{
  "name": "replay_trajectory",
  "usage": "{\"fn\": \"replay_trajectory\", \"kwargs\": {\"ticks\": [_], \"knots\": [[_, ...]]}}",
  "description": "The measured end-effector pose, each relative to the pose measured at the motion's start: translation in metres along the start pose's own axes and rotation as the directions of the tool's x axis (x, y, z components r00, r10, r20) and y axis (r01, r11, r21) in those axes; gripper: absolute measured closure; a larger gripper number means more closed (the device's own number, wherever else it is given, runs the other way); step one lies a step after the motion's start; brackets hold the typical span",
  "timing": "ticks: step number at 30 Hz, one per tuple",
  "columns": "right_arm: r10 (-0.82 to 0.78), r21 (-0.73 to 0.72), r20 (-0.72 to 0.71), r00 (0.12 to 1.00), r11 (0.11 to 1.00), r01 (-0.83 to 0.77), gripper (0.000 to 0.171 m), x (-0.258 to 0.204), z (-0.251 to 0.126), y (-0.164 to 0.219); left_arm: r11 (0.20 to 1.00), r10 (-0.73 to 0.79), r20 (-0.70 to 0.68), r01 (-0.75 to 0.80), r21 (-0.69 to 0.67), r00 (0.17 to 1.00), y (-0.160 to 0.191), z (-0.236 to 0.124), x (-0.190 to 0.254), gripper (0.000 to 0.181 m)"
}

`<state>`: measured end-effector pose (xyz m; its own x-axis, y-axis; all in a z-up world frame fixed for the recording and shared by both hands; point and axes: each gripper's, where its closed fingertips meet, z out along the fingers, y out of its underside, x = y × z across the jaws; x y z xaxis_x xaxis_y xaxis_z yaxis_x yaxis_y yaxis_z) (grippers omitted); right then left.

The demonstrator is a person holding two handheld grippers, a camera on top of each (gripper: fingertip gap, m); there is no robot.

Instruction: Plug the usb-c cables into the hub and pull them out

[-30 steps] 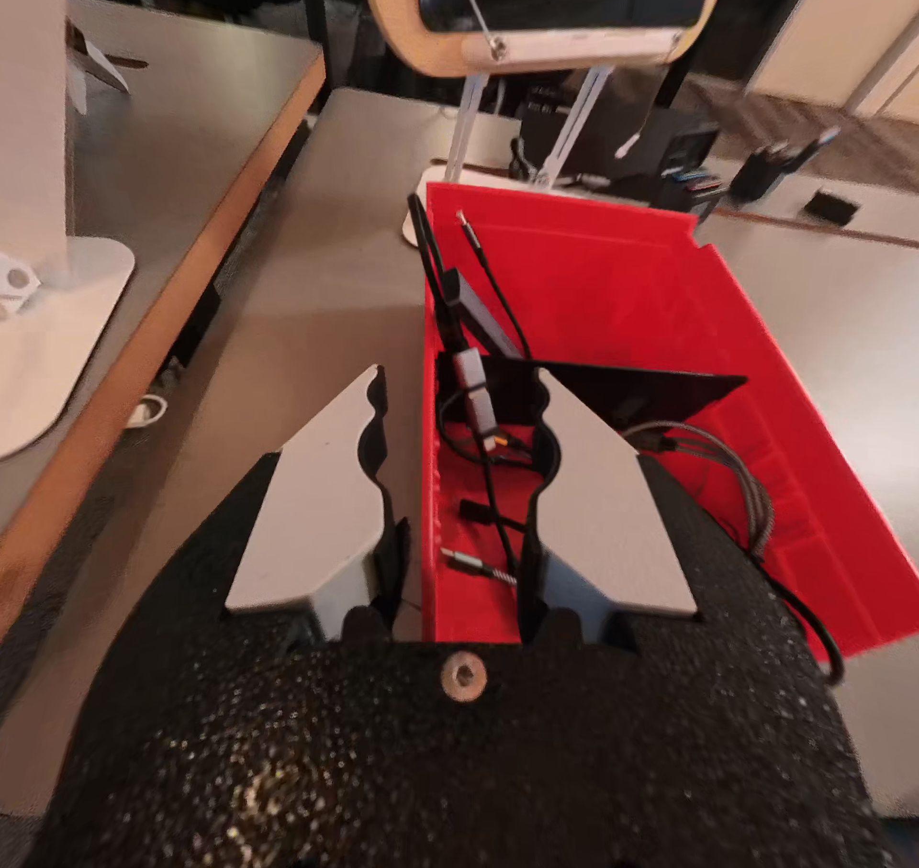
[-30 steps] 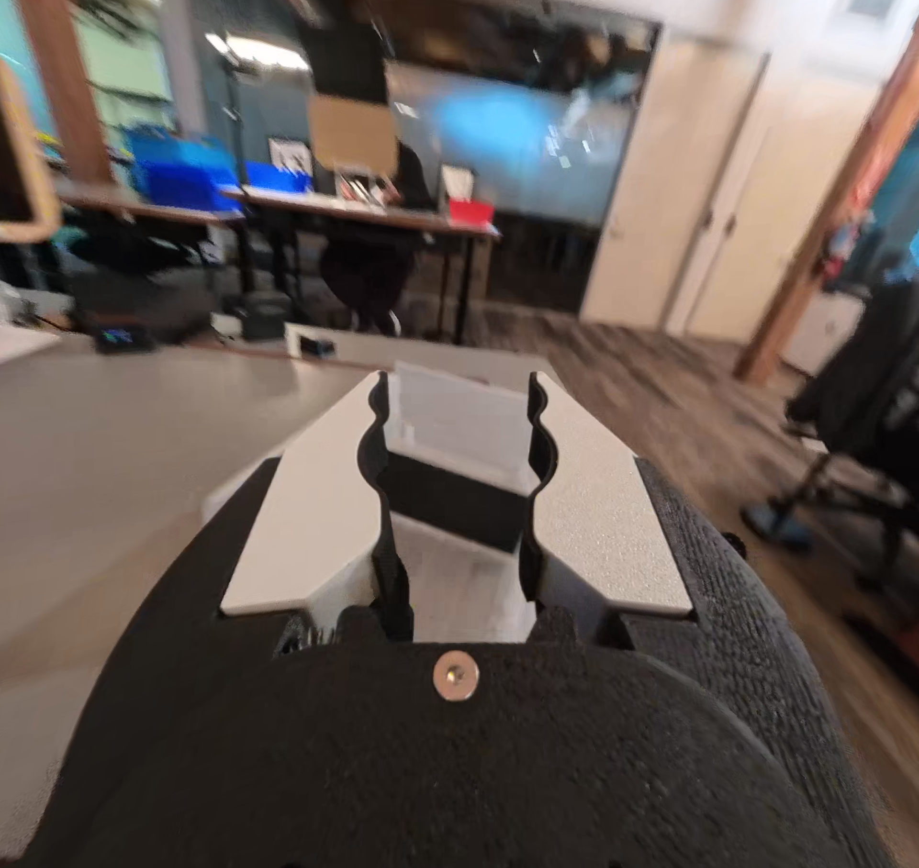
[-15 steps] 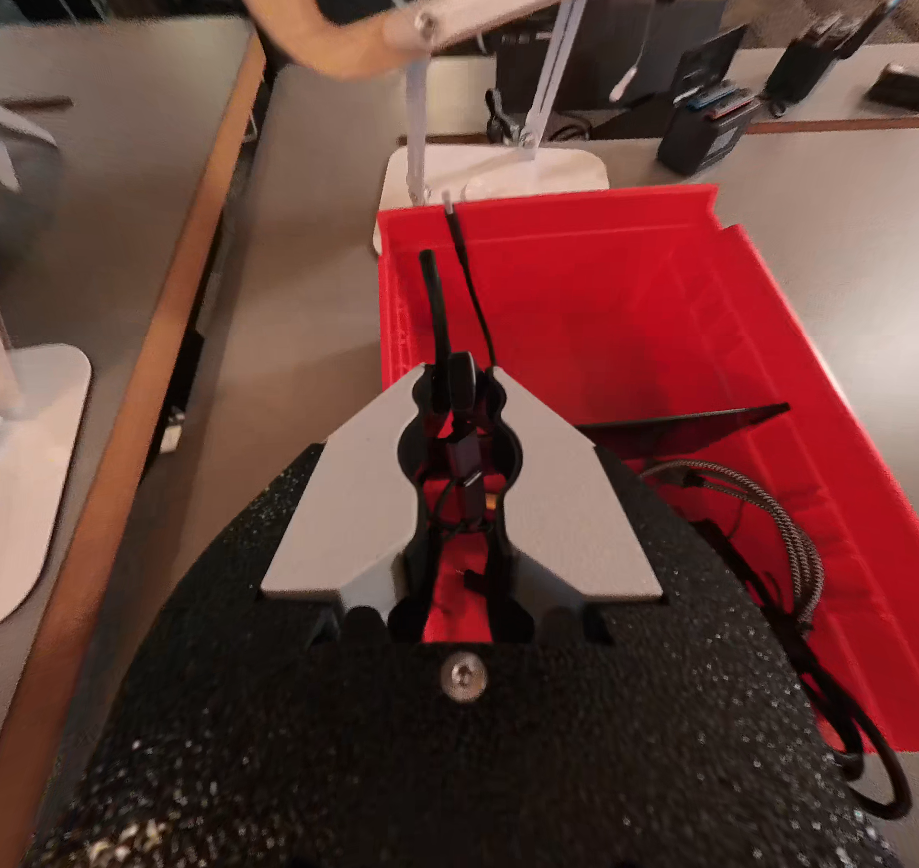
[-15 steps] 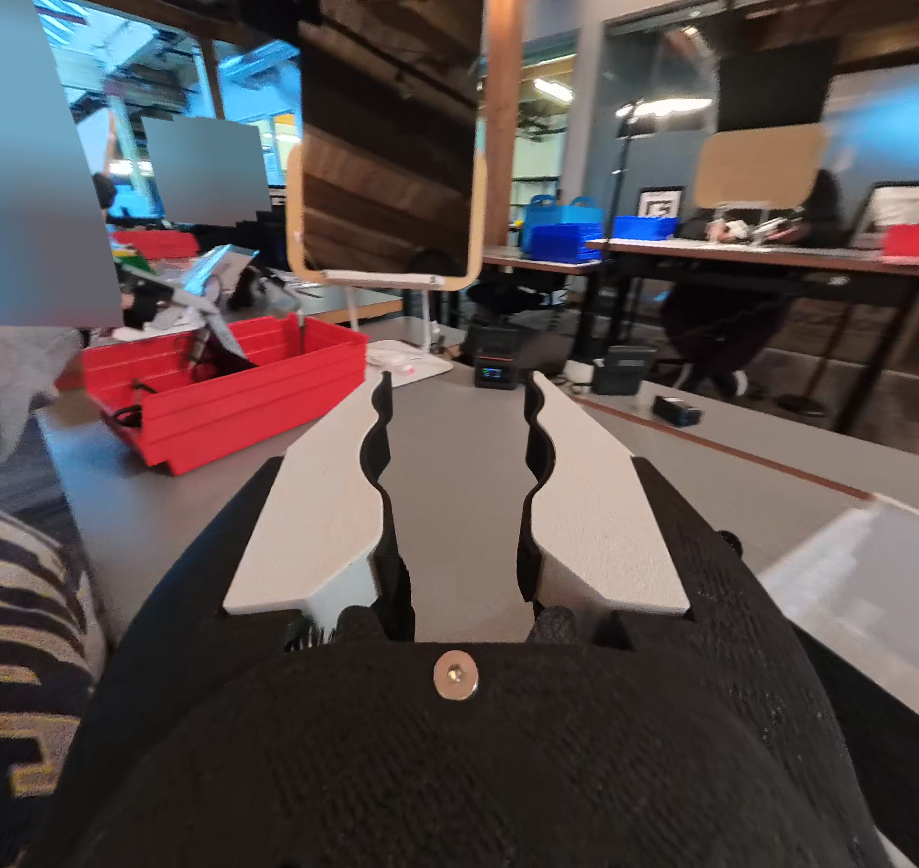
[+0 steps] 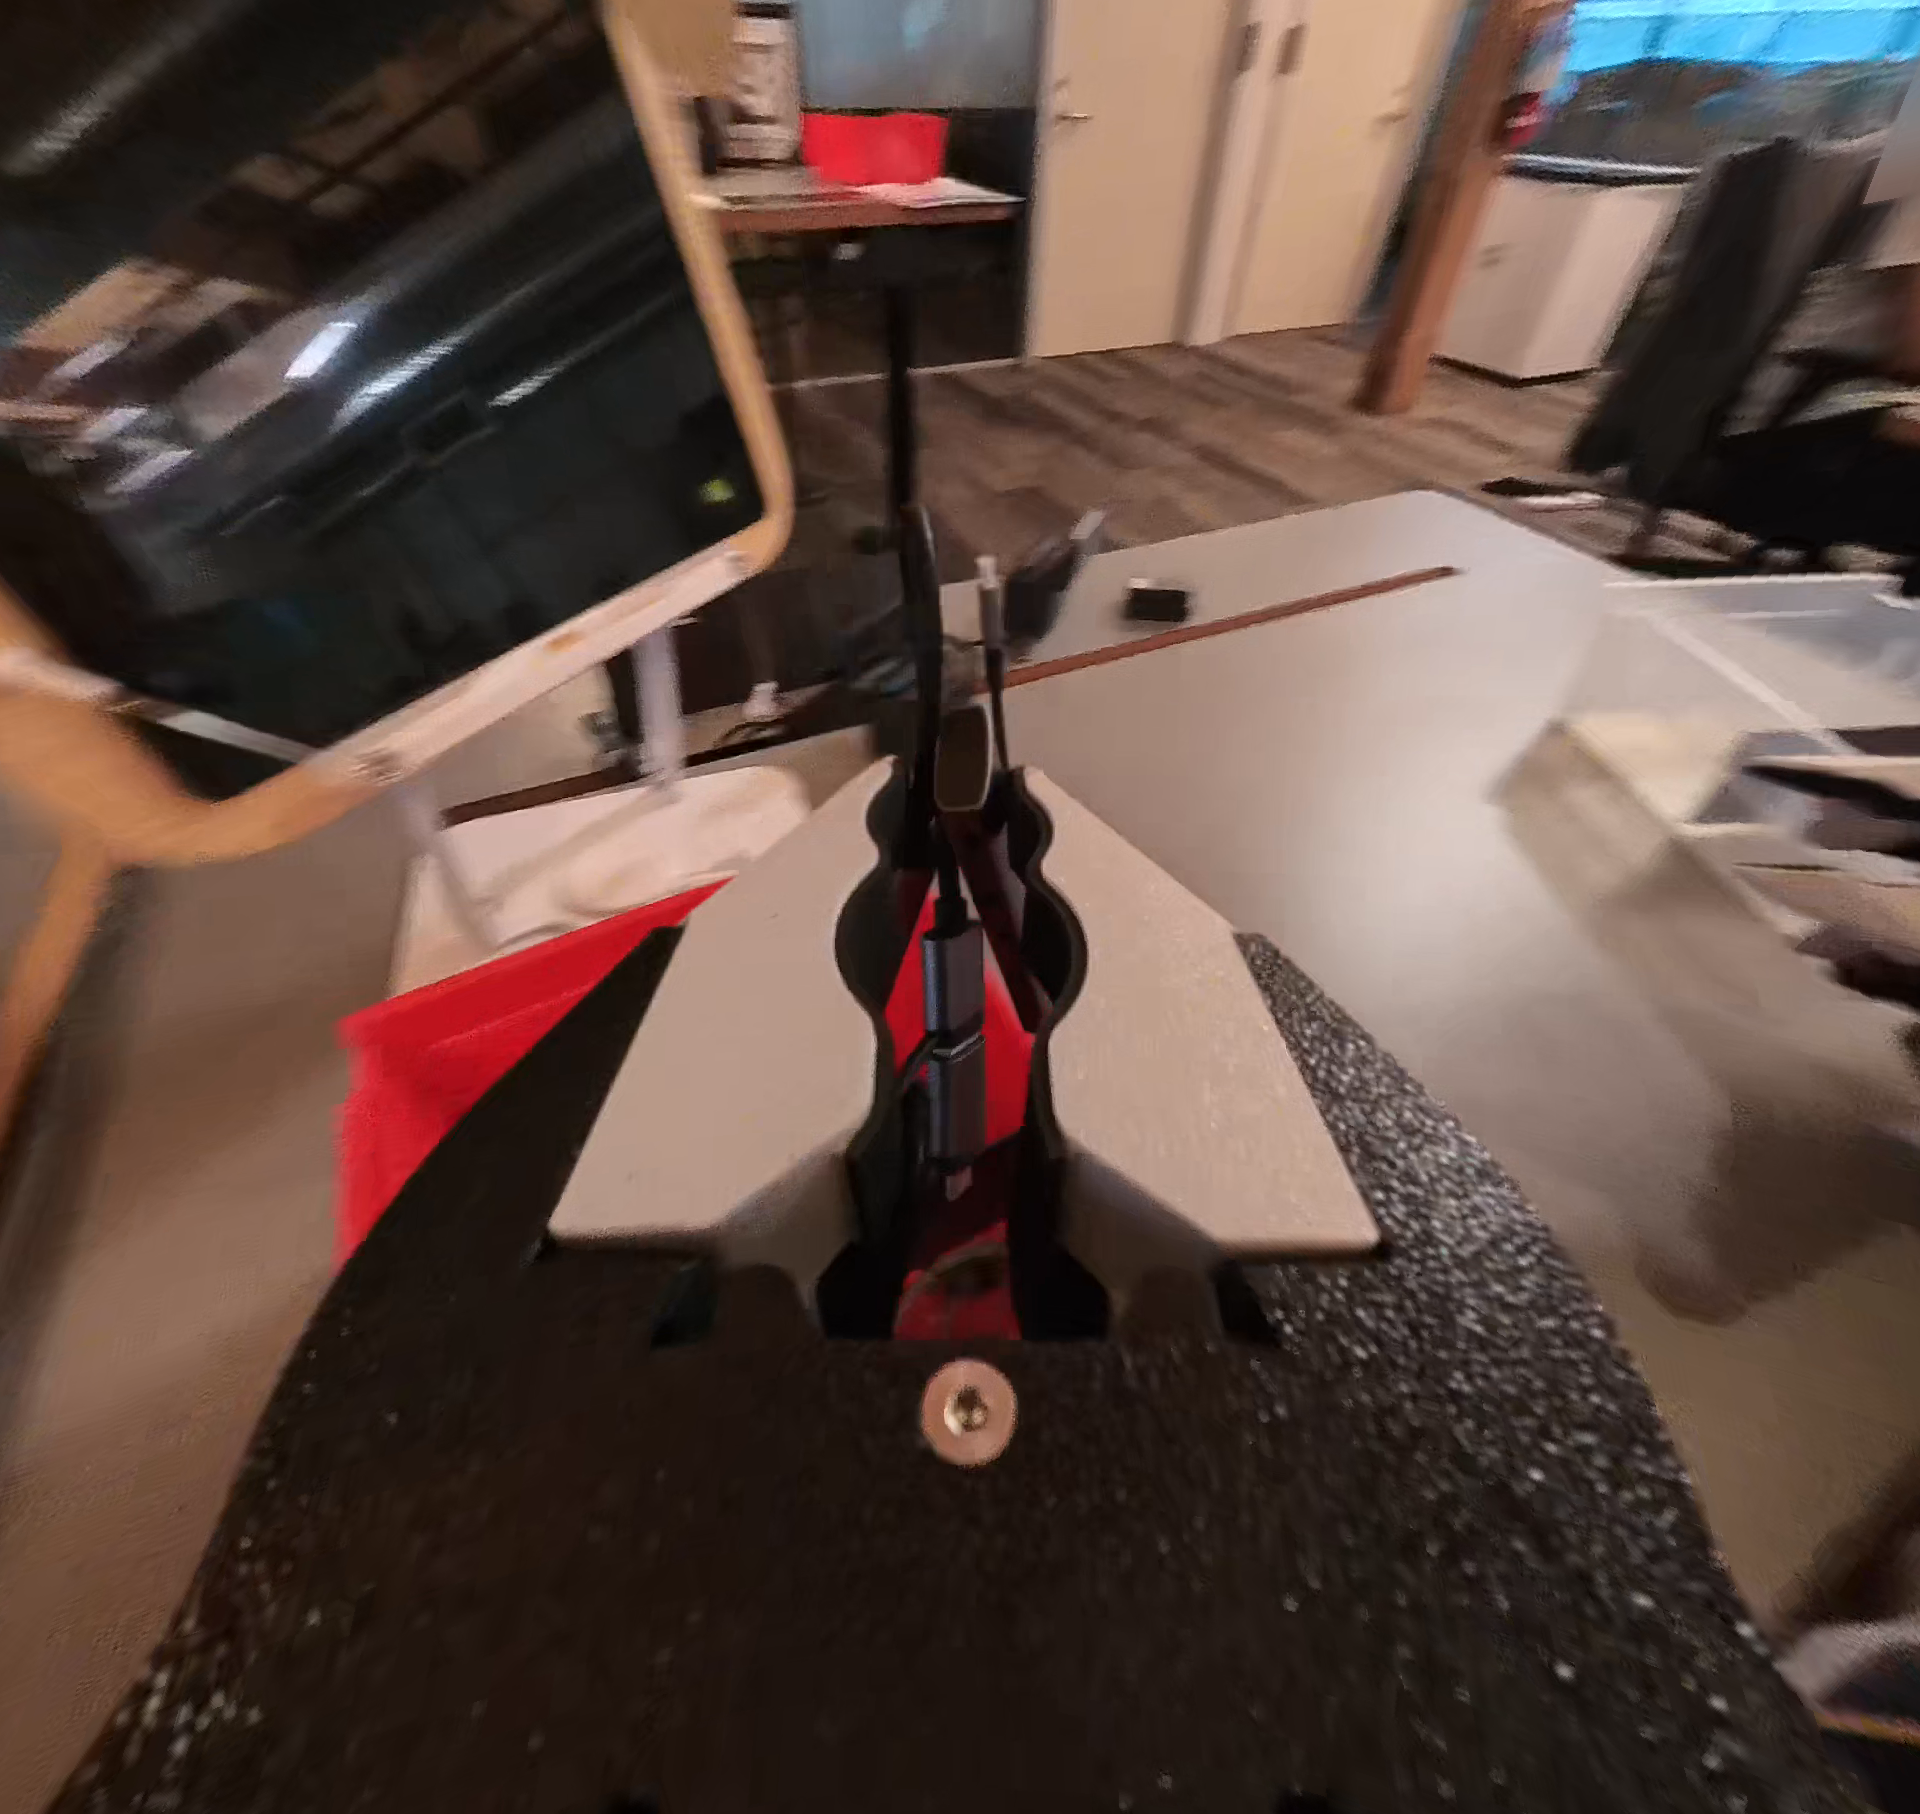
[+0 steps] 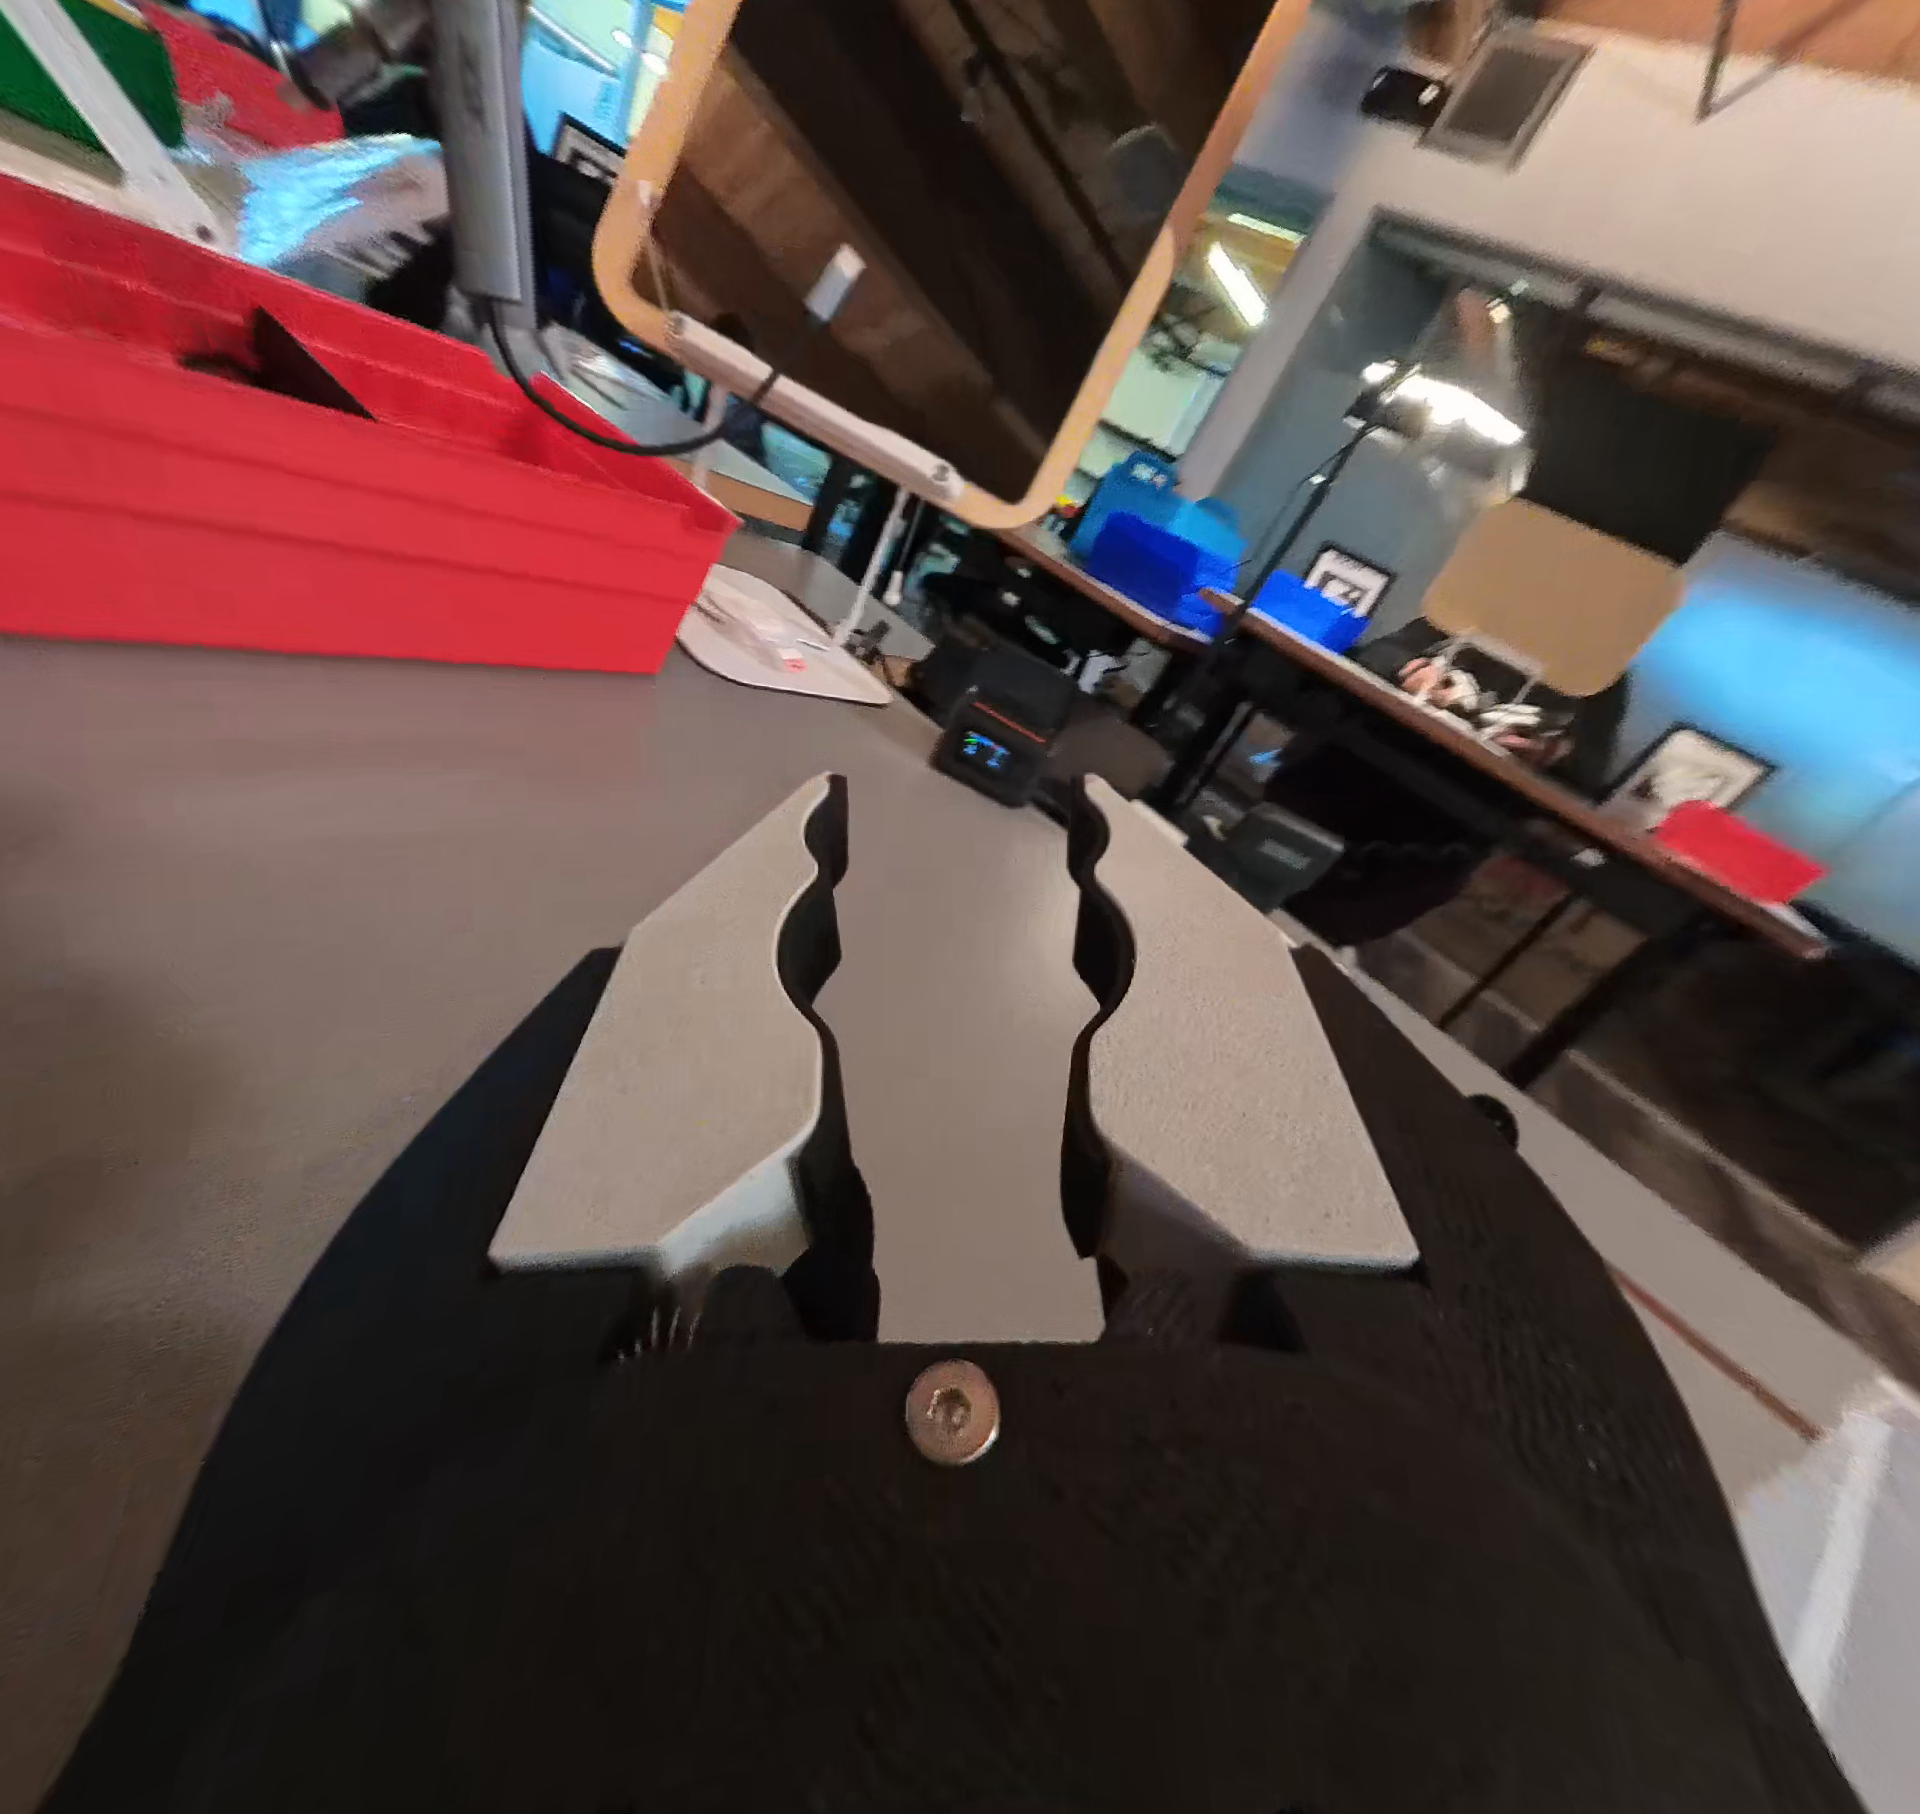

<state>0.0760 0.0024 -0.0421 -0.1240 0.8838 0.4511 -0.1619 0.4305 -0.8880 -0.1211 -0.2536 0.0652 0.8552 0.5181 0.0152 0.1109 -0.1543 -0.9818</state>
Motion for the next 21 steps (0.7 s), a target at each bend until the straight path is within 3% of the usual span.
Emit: {"fn": "replay_trajectory", "kwargs": {"ticks": [7,10,13,17,21], "knots": [[-0.017,0.044,-0.085,0.996,0.999,0.021,0.135,0.008,-0.009,-0.001,0.988,-0.087,-0.368,0.034,-0.149,0.926,0.019,0.073,0.099,0.166],[-0.005,0.030,-0.097,0.995,1.000,0.008,0.135,0.011,-0.009,0.003,0.969,-0.162,-0.433,0.061,-0.238,0.887,0.038,0.100,0.115,0.165],[-0.009,0.029,-0.093,0.996,0.999,0.012,0.135,0.009,-0.009,0.003,0.962,-0.199,-0.421,0.095,-0.255,0.885,0.043,0.112,0.108,0.165],[-0.018,0.023,-0.092,0.996,1.000,0.020,0.136,0.008,-0.008,0.003,0.969,-0.234,-0.421,0.172,-0.179,0.876,0.025,0.098,0.084,0.165],[-0.014,0.029,-0.095,0.995,0.999,0.016,0.137,0.008,-0.008,0.002,0.955,-0.294,-0.237,0.294,-0.035,0.926,0.005,0.064,0.003,0.166]]}}
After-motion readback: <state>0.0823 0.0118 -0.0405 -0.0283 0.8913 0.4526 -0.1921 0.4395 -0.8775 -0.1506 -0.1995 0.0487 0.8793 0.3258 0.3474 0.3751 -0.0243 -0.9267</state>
